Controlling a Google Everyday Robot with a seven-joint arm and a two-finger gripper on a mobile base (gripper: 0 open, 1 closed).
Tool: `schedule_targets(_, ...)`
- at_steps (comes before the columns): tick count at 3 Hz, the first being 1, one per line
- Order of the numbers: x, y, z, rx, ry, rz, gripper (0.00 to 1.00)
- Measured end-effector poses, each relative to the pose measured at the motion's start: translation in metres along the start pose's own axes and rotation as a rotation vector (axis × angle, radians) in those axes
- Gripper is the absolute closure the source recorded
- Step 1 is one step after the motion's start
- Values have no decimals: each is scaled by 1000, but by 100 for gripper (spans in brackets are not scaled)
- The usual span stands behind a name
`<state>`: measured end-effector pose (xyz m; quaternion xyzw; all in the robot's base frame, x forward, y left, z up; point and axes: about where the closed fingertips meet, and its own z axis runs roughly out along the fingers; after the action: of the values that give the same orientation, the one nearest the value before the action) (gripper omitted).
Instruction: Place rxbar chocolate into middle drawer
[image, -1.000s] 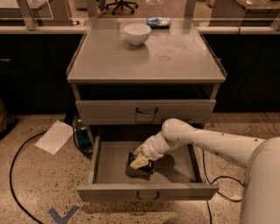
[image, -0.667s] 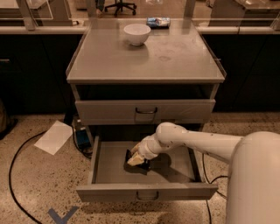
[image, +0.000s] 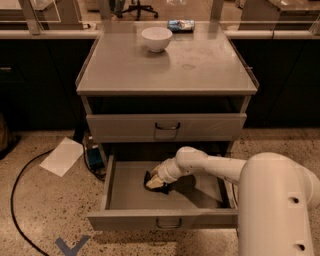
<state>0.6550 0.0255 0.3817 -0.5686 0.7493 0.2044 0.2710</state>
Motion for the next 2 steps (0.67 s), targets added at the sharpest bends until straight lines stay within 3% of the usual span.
schedule_targets(1,25,-4,31,-40,10,37,100)
schedule_targets(2,25,-4,31,-40,10,36,81)
